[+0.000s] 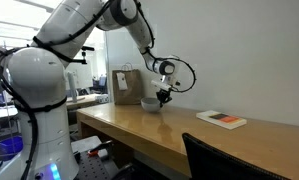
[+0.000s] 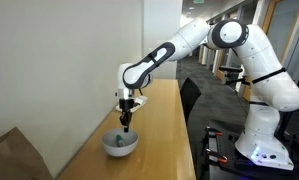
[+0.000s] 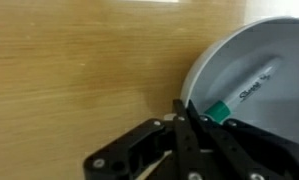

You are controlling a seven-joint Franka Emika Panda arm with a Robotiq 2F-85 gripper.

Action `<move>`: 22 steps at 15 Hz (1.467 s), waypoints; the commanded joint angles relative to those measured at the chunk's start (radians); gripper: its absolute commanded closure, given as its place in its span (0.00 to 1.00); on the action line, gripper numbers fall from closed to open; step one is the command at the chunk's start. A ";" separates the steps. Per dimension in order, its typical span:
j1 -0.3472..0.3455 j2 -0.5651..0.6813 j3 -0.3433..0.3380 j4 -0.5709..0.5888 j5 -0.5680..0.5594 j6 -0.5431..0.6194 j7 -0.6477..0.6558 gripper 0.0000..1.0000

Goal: Move the grey bowl to the front right side of the table

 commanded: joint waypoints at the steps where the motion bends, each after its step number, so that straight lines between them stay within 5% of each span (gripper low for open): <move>1: 0.007 -0.095 -0.040 -0.063 -0.093 -0.022 0.024 0.99; 10: -0.067 -0.378 -0.152 -0.342 -0.266 -0.023 0.027 0.99; 22: -0.117 -0.603 -0.181 -0.726 -0.172 0.181 -0.128 0.99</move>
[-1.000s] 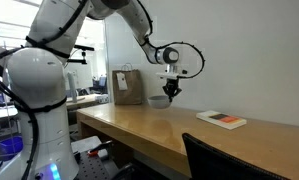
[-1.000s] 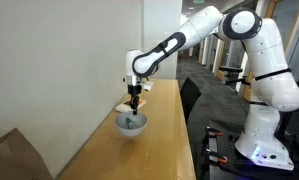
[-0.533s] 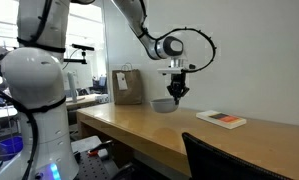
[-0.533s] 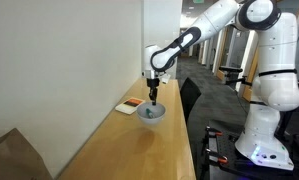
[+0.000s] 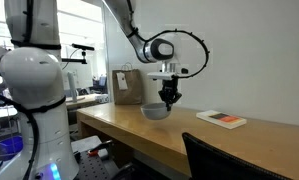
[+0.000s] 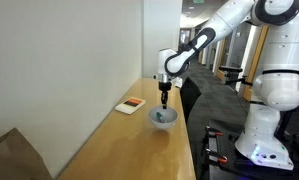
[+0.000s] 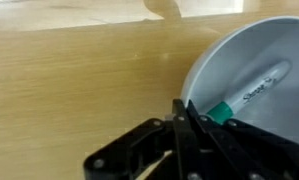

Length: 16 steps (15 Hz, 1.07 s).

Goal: Move the grey bowl to the front right side of the table

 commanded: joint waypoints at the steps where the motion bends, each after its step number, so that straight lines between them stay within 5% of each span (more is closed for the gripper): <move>1: 0.005 -0.045 0.000 -0.083 0.075 0.074 -0.093 0.99; 8: 0.007 -0.008 -0.002 -0.111 0.056 0.130 -0.125 0.99; 9: 0.006 -0.006 -0.002 -0.110 0.050 0.139 -0.125 0.71; 11: 0.008 -0.001 0.000 -0.112 0.019 0.177 -0.120 0.65; 16: 0.012 -0.059 0.007 -0.097 0.036 0.083 -0.134 0.26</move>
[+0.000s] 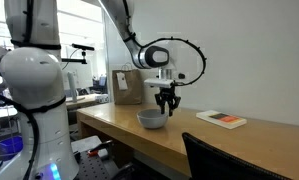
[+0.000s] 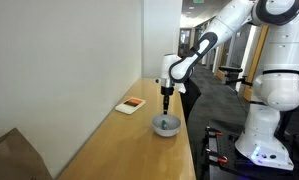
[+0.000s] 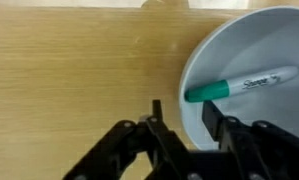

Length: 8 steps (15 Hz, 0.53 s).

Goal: Move the grey bowl to the front right side of the table

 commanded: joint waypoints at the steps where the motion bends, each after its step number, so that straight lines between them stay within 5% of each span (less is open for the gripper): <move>1: 0.011 -0.083 0.002 0.001 -0.009 -0.128 0.009 0.19; 4: 0.033 -0.156 0.013 0.037 -0.047 -0.341 0.056 0.01; 8: 0.071 -0.231 0.035 0.126 -0.070 -0.561 0.101 0.00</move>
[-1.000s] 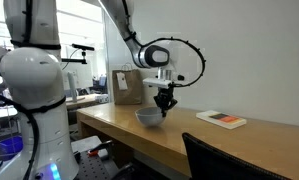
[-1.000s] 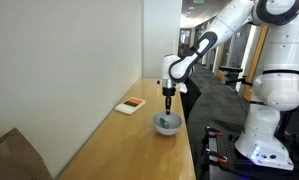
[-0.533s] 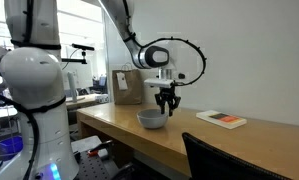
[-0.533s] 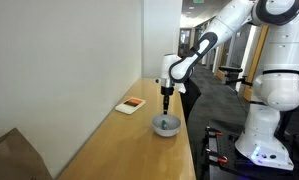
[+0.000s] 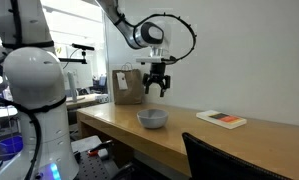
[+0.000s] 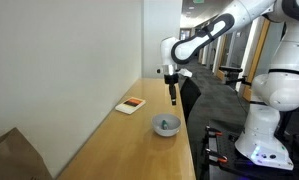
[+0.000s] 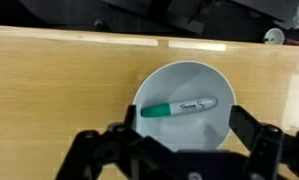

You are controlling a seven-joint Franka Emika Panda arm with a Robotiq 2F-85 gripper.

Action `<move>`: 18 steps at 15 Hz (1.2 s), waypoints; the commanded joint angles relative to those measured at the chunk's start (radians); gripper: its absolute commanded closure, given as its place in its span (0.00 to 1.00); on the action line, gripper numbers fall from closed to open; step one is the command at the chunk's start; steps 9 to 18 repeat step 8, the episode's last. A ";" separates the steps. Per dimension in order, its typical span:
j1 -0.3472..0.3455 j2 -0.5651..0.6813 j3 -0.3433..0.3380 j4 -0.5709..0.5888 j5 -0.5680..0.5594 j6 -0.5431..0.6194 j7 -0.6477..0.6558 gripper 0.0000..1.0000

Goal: Move the grey bowl to the front right side of the table

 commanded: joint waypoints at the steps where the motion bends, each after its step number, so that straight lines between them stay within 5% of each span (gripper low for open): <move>1: 0.028 -0.047 0.018 0.068 -0.036 -0.115 0.058 0.00; 18: 0.067 -0.072 0.036 0.120 -0.030 -0.091 0.047 0.00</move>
